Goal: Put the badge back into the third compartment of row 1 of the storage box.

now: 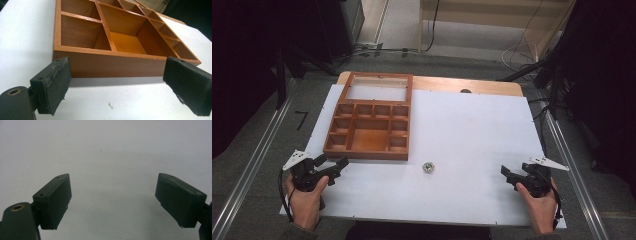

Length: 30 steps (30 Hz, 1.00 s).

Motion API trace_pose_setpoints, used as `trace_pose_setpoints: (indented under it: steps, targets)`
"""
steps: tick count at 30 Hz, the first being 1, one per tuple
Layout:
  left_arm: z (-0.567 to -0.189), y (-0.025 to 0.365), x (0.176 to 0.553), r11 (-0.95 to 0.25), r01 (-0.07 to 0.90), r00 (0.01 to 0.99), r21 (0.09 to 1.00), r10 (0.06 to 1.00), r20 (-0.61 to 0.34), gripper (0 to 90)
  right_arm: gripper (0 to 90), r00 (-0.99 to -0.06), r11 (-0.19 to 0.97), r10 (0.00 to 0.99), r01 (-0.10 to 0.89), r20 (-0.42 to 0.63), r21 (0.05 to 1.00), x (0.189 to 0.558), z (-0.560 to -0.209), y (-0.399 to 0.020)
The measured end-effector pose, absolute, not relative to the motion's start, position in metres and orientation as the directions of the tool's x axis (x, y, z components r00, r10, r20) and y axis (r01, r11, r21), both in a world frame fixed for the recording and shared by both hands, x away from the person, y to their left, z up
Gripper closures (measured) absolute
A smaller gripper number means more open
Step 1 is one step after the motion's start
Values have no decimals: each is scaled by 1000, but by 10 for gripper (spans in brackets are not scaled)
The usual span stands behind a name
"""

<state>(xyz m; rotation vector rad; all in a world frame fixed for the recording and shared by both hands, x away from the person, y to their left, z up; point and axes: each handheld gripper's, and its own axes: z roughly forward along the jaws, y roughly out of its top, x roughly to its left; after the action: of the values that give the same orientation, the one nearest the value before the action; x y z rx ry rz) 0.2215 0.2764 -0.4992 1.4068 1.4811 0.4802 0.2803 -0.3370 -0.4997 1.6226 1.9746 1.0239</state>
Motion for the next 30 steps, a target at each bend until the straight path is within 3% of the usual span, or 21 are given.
trace_pose_setpoints:
  steps: [30]
  targets:
    - [-500, 276, 222, 237, 520, 174, 821, 911, -373, 78, 124, -343, 155, 932, 667, 115, 729, 289, -501, -308]
